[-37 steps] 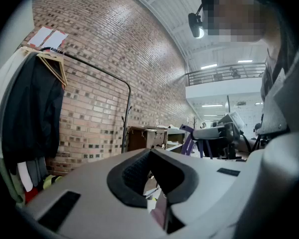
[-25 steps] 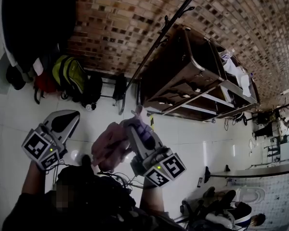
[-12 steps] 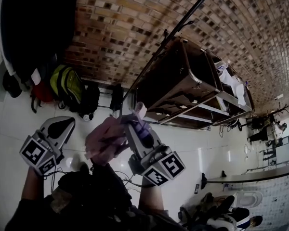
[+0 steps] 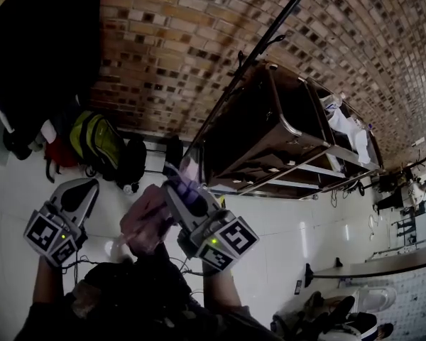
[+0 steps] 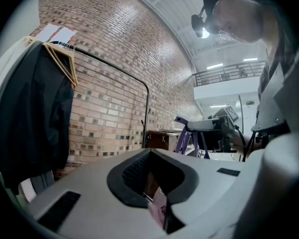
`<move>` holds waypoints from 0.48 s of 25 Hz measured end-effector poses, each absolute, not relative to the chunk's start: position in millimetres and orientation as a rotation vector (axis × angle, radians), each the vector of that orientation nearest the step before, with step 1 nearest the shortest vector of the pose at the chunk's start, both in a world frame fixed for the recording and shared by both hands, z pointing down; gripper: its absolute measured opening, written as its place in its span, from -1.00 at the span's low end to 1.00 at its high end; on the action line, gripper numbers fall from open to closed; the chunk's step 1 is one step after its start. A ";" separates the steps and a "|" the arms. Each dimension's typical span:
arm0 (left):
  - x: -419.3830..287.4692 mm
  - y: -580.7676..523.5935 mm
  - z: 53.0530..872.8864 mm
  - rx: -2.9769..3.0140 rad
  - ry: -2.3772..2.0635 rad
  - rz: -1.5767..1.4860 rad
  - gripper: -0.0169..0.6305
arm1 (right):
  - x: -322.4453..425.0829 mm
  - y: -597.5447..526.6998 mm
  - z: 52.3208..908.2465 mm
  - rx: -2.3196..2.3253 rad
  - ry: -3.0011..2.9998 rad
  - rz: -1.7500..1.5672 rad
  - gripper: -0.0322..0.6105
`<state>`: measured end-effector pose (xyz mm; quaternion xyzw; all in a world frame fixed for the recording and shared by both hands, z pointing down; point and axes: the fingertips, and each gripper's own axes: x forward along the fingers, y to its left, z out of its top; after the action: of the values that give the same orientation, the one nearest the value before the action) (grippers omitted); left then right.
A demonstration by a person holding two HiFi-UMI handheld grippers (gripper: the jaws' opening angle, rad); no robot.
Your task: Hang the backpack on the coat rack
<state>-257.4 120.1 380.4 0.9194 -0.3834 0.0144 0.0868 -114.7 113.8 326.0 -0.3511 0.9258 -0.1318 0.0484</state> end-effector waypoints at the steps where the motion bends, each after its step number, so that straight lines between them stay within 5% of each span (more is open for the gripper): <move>1: -253.2 108.1 380.6 2.738 -1.153 0.038 -0.84 | -111.7 102.6 328.5 -1.056 2.829 -0.412 -0.89; 12: -173.0 -39.3 374.2 2.744 -1.172 0.039 -0.84 | -51.4 -44.8 329.1 -0.979 2.859 -0.406 -0.89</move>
<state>-173.0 -39.3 374.2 0.9167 -0.3916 0.0130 0.0786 -51.4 -44.8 329.1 -0.3208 0.9366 -0.1331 0.0464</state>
